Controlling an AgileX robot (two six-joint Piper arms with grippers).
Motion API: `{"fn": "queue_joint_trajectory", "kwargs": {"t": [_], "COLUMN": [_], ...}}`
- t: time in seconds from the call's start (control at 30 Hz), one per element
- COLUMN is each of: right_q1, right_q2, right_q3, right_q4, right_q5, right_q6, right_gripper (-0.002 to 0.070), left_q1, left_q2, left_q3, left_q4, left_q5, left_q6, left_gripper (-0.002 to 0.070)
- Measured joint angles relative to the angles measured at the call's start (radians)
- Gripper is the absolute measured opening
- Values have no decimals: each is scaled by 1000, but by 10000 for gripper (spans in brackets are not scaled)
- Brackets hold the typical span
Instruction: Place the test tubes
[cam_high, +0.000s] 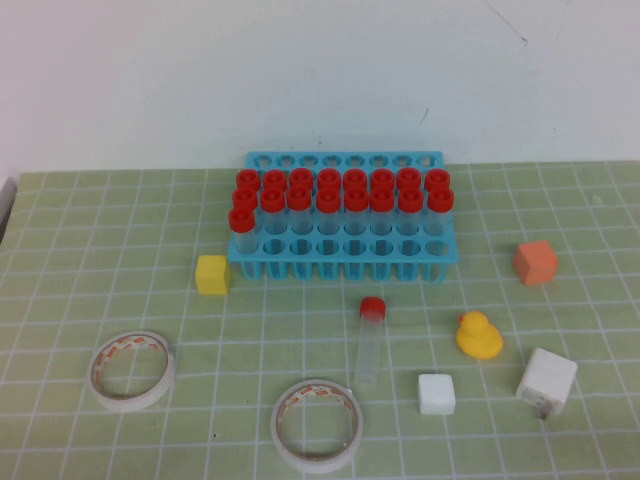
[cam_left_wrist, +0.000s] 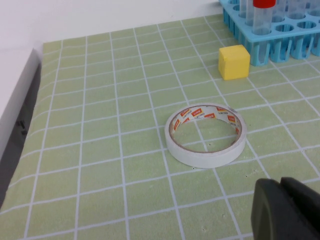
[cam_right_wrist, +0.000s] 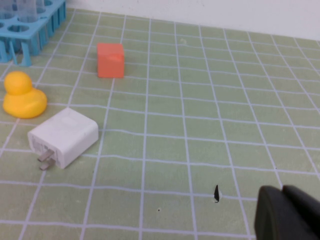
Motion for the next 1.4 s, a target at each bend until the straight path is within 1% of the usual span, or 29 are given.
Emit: {"fn": "queue_joint_trajectory", "kwargs": {"t": [0.23, 0.37, 0.43, 0.53, 0.57, 0.6, 0.67, 0.77, 0.9, 0.97, 1.07, 1.2, 1.23, 1.3, 1.33, 1.4], "right_q1": [0, 0, 0, 0, 0, 0, 0, 0, 0, 0, 0, 0, 0, 0, 0, 0], "right_q2": [0, 0, 0, 0, 0, 0, 0, 0, 0, 0, 0, 0, 0, 0, 0, 0], "right_q3": [0, 0, 7, 12, 12, 12, 12, 12, 12, 12, 12, 12, 9, -27, -66, -158], "right_q4": [0, -1, -2, -2, -2, -4, -4, -5, 10, 32, 48, 54, 54, 54, 54, 56], "right_q5": [0, -12, -52, -181, -251, -403, -553, -722, -871, -918, -952, -979, -966, -888, -814, -640], "right_q6": [0, 0, 0, -1, -1, -2, 9, 9, 30, 83, 166, 200, 202, 208, 214, 229], "right_gripper": [-1, -1, -1, -1, -1, -1, -1, -1, -1, -1, -1, -1, -1, -1, -1, -1], "left_q1": [0, 0, 0, 0, 0, 0, 0, 0, 0, 0, 0, 0, 0, 0, 0, 0], "left_q2": [0, 0, 0, 0, 0, 0, 0, 0, 0, 0, 0, 0, 0, 0, 0, 0], "left_q3": [0, 2, 2, 2, 2, 2, 2, 2, 2, 2, 2, 2, 0, -40, -80, -181], "left_q4": [1, 2, 2, 2, 2, 2, 2, 2, 2, 2, 2, 21, 51, 143, 181, 211], "left_q5": [-10, -53, -95, -195, -236, -321, -395, -519, -667, -720, -788, -855, -840, -735, -665, -535], "left_q6": [1, 1, 2, 2, 2, 0, -2, -6, -8, -11, -40, -118, -127, -138, -150, -172], "left_gripper": [-1, -1, -1, -1, -1, -1, -1, -1, -2, -1, -1, -1, -1, -1, -1, -1]}}
